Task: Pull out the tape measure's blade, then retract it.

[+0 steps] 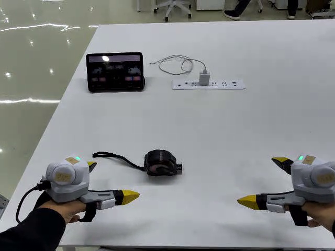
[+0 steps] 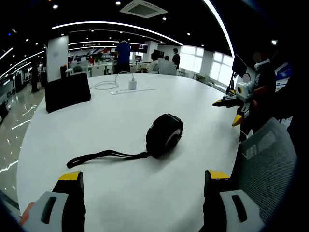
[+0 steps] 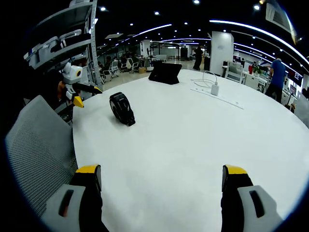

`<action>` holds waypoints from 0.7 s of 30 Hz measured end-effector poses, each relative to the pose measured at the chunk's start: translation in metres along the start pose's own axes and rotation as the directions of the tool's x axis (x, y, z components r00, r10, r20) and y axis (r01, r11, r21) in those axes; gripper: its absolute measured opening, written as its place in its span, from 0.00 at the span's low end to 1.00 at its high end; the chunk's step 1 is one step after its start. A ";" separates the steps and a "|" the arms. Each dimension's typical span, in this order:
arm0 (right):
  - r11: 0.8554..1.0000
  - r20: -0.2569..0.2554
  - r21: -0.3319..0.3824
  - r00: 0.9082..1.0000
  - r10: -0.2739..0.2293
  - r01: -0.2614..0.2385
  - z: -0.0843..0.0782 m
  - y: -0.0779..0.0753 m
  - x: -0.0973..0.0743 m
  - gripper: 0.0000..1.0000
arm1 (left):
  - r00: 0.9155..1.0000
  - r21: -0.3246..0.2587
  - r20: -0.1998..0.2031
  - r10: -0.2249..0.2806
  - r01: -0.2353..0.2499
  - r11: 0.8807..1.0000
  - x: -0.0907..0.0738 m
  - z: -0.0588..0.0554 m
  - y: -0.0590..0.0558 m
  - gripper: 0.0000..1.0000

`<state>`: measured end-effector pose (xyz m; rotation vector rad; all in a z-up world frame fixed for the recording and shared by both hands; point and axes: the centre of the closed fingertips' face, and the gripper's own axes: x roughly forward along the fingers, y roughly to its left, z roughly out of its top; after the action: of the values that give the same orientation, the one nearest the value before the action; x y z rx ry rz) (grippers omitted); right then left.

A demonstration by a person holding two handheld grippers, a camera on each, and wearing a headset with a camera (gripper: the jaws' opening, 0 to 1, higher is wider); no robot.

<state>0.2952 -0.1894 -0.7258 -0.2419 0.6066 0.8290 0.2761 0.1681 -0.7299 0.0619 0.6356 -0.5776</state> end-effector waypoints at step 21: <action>0.997 -0.023 0.024 0.997 -0.072 0.073 -0.032 -0.016 -0.063 1.00 | 0.999 0.014 -0.033 0.011 -0.011 1.000 -0.034 0.000 0.009 1.00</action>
<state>0.2615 -0.2525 -0.7152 -0.2492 0.6251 0.7492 0.2585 0.1923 -0.7113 0.0874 0.6628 -0.5713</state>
